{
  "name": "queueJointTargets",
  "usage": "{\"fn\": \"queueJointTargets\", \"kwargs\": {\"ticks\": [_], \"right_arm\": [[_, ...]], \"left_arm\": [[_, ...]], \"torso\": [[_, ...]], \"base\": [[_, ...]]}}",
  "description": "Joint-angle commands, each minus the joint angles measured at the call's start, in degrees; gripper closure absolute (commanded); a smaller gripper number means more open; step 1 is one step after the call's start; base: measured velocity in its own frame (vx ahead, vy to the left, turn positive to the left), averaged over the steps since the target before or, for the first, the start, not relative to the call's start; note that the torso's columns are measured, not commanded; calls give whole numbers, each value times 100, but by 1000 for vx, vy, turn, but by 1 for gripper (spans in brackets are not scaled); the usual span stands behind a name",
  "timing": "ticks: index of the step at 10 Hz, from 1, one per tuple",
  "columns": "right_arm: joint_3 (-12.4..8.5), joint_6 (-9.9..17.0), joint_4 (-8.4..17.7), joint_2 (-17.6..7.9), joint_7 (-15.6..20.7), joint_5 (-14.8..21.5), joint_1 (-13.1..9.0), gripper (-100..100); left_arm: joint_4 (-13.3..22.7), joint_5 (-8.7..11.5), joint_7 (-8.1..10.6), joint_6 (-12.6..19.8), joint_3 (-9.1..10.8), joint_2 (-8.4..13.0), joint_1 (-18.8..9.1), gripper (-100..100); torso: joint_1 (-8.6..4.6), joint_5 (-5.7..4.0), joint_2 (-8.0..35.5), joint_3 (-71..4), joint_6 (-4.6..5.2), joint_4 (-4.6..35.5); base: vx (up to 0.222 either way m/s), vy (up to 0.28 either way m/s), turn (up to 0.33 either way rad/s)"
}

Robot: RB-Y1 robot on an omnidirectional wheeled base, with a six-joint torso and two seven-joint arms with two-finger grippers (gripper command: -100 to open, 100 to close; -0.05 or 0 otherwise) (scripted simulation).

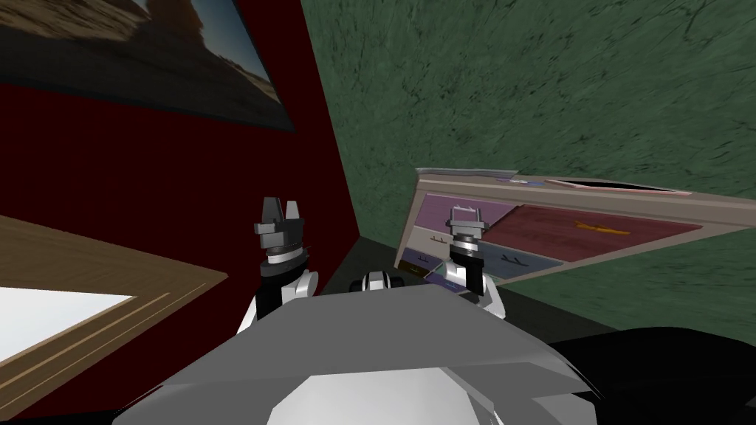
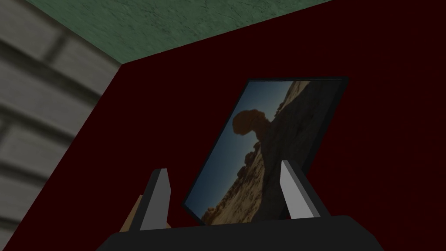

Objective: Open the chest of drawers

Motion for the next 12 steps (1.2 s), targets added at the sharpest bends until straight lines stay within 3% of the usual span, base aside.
{"fn": "queueJointTargets", "kwargs": {"ticks": [1,5,6,7,11,12], "right_arm": [[45,-339,-39,-32,-312,38,299,100],[157,-760,-85,-70,-743,128,788,100],[143,-708,-80,-75,-649,125,698,100],[136,-532,-231,-56,-647,121,714,100],[120,-69,-565,-10,-601,99,721,100],[128,-140,-472,-18,-583,124,732,100]], "left_arm": [[0,0,0,0,0,0,-1,0],[1,0,0,0,0,0,-1,0],[1,0,0,0,0,0,-1,0],[1,0,0,1,0,0,-2,0],[2,0,0,1,-1,0,-4,0],[2,0,0,1,-1,0,-4,0]], "torso": [[-8,-7,7,6,-5,-4],[-23,-30,-26,-9,-5,-29],[-21,-32,-35,-13,-11,-35],[-15,-27,-35,-15,-24,-34],[12,-3,-2,0,-16,-9],[16,3,4,0,-16,-2]], "base": [[75,20,-129],[74,32,-134],[31,23,-34],[-96,23,79],[-178,43,81],[-91,35,28]]}}
